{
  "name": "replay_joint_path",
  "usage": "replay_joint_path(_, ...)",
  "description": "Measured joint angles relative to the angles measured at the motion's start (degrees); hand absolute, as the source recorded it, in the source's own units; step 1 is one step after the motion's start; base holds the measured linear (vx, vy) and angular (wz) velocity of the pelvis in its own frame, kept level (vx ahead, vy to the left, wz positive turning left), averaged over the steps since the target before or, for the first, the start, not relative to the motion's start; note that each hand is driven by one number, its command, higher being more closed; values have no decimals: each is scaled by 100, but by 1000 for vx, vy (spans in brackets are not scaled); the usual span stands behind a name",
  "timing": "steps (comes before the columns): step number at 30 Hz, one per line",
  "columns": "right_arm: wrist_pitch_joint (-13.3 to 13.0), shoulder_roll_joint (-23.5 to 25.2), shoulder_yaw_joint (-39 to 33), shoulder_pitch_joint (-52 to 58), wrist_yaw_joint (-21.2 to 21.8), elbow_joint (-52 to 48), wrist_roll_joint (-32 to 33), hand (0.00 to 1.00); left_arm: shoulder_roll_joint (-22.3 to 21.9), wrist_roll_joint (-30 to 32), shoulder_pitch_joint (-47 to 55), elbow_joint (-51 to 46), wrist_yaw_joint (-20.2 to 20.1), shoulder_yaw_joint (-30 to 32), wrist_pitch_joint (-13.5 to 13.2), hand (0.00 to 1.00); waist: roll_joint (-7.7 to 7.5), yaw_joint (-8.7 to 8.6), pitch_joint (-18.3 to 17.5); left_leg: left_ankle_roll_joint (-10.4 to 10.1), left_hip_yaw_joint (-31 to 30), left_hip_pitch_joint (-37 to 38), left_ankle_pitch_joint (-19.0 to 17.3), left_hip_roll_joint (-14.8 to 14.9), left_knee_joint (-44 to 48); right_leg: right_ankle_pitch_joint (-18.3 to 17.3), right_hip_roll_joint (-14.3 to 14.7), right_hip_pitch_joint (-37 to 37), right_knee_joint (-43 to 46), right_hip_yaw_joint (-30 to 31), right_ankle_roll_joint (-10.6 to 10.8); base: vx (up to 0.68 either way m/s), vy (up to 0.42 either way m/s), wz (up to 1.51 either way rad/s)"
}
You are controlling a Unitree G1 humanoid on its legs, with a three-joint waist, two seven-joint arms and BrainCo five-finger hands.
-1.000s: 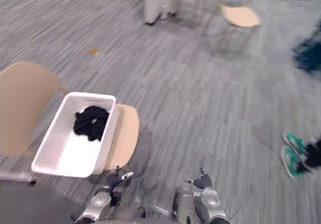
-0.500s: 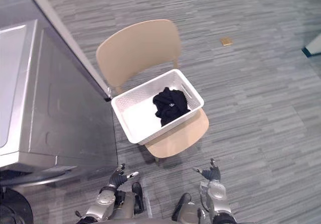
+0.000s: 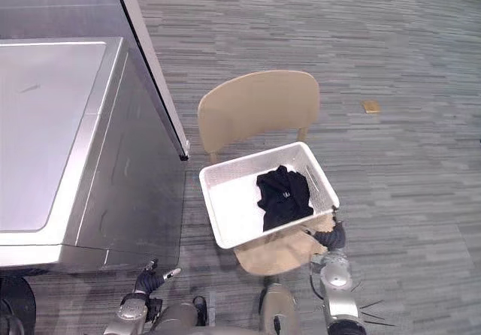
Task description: Pick up the laundry basket with both hands and put the clothes into the washing machine.
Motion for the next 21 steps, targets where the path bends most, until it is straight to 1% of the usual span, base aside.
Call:
replay_joint_path(1,-7,-31,1,144,3,-510,-250,0,-84,17,109,-17,-7,10,-60,0,83,31,-49,-76,58,45,45,131,-124,27,137,47,-166,-19,-42,239,-135,-19)
replay_joint_path(2,-26,-76,-2,213,18,-803,-421,0,-121,33,127,-17,-7,8,-88,0,113,33,-67,-149,99,96,91,206,-248,44,214,80,-267,-36,-68,262,-170,-20)
replay_joint_path(4,-71,-184,-2,283,30,-1082,-608,0,-158,58,127,-20,-18,-1,-99,0,111,3,-69,-217,102,148,136,244,-282,55,260,162,-376,-45,-85,177,-75,-6)
replay_joint_path(6,-144,-349,27,276,52,-1296,-800,0,-163,147,126,-33,-26,7,-123,0,2,17,-57,-315,83,-191,160,131,419,106,109,352,-617,-25,-121,142,20,6)
replay_joint_path(7,-173,-495,92,165,85,-1205,-865,0,-136,176,133,-94,-29,-11,-213,0,-26,29,-82,-250,103,-334,138,68,-93,192,-10,437,-764,-62,-29,79,86,21)
replay_joint_path(8,-188,-735,155,2,108,-1058,-905,0,-124,196,136,-214,-28,-51,-220,0,79,21,-96,-225,102,-408,560,134,-632,244,58,485,-866,-168,11,78,97,18)
replay_joint_path(10,-184,-934,439,-365,199,-735,-996,0,-25,196,136,-270,-30,-58,-220,0,7,80,-122,-172,94,-452,622,16,-655,335,-46,467,-1054,-175,117,70,102,19)
replay_joint_path(11,-217,-1034,634,-865,284,-353,-997,0,130,193,121,-314,-31,-66,-231,0,-61,115,-40,-161,47,-619,628,-88,-528,387,-154,459,-1157,-204,167,34,128,33)
replay_joint_path(12,-224,-1128,762,-1245,297,1,-989,0,168,186,88,-312,-31,-74,-226,0,-64,175,53,-161,-6,-724,629,-132,-404,396,-200,447,-1158,-229,169,7,111,33)
replay_joint_path(13,-222,-1222,855,-1496,301,263,-973,0,176,179,52,-314,-28,-82,-227,0,-46,208,115,-161,-47,-804,629,-151,-319,416,-223,433,-1154,-275,160,-40,53,37)
replay_joint_path(14,-207,-1444,1066,-2007,323,838,-920,0,207,130,-5,-358,-51,-138,-236,0,32,283,183,-160,-133,-1002,630,-157,-211,466,-229,356,-1151,-402,106,-28,33,37)
replay_joint_path(15,-207,-1508,1115,-2207,333,1027,-920,0,204,115,-17,-412,-71,-182,-245,0,72,329,253,-159,-180,-1028,630,-161,-209,469,-229,357,-1149,-449,107,-36,39,42)
replay_joint_path(17,-183,-1601,1149,-3038,401,1869,-920,0,176,-31,-74,-552,-117,-221,-337,0,126,520,496,-133,-254,-1173,709,-164,-237,472,-227,249,-1112,-502,102,-25,11,28)
replay_joint_path(18,-167,-1623,1176,-3215,405,2037,-920,0,175,-31,-116,-552,-117,-219,-339,0,138,538,559,-134,-268,-1192,736,-165,-240,475,-227,234,-1096,-508,98,-25,-4,20)
replay_joint_path(20,-89,-1657,1260,-3912,356,2692,-928,0,153,-40,-267,-517,-98,-208,-335,0,188,542,781,-139,-325,-1246,845,-174,-332,476,-240,114,-990,-514,97,-15,-7,11)
replay_joint_path(21,-83,-1666,1256,-4007,292,2761,-929,0,144,-48,-287,-519,-91,-206,-336,0,189,535,813,-147,-337,-1257,871,-179,-363,479,-246,76,-965,-513,93,0,0,0)
